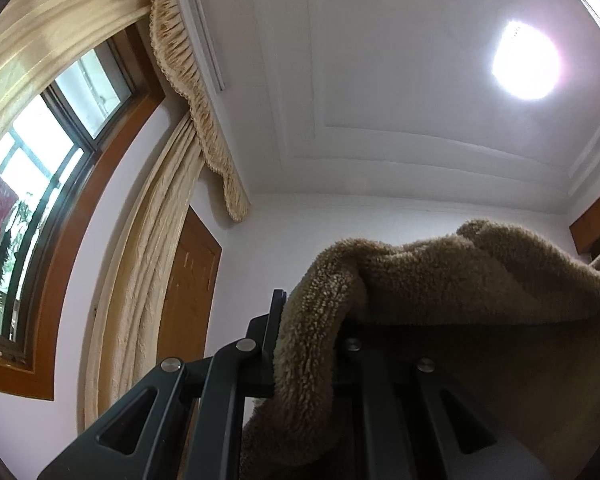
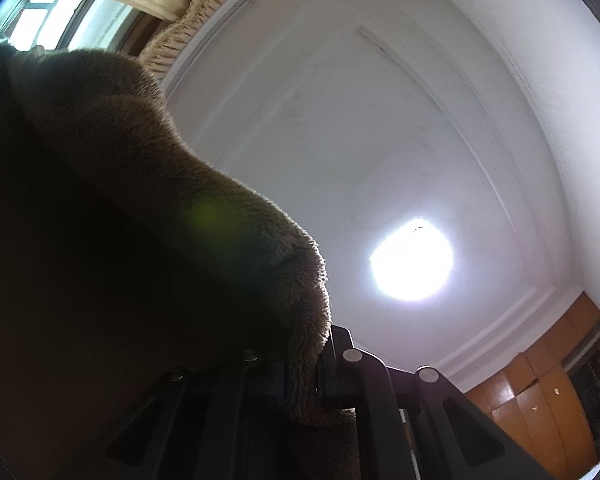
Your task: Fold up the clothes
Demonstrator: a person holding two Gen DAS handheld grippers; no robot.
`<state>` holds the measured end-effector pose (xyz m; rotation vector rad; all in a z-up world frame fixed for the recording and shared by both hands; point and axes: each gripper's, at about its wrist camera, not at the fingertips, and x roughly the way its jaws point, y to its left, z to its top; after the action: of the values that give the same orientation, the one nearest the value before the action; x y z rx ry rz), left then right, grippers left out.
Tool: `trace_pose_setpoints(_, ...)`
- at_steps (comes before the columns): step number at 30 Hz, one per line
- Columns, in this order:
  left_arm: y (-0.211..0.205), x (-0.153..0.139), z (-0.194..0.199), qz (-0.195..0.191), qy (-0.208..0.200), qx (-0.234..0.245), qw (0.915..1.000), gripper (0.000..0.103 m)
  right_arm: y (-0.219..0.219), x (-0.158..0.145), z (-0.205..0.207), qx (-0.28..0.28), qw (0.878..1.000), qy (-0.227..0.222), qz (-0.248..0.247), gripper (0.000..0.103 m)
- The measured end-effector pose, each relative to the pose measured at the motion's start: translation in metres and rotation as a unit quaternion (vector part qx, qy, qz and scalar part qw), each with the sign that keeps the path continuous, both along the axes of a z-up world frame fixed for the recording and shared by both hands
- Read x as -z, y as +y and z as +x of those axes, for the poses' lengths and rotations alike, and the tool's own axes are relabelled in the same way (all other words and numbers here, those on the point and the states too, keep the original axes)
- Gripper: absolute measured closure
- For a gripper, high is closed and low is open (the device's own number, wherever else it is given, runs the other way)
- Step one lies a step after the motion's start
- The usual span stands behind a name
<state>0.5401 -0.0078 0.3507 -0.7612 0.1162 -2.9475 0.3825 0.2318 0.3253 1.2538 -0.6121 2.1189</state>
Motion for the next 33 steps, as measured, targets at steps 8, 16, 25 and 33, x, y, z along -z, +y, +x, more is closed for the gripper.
trace_pose_setpoints(8,0.01,-0.012,0.041,-0.022,0.058,-0.011,0.998,0.088,-0.003,-0.023,0.04,0.011,1.0,0.021,0.009,0.094)
trace_pose_setpoints(16,0.019,-0.015,0.01,-0.038,0.027,-0.028,0.9985,0.088,-0.009,-0.027,0.029,0.037,0.999,0.016,0.008,0.094)
trace_pose_setpoints(25,0.02,0.009,-0.105,-0.042,-0.076,-0.06,0.9944,0.088,-0.022,-0.011,-0.069,0.041,0.995,-0.095,0.014,0.094)
trace_pose_setpoints(33,0.02,0.033,-0.242,-0.027,-0.169,-0.068,0.9829,0.088,-0.037,0.005,-0.19,0.054,0.976,-0.208,0.025,0.093)
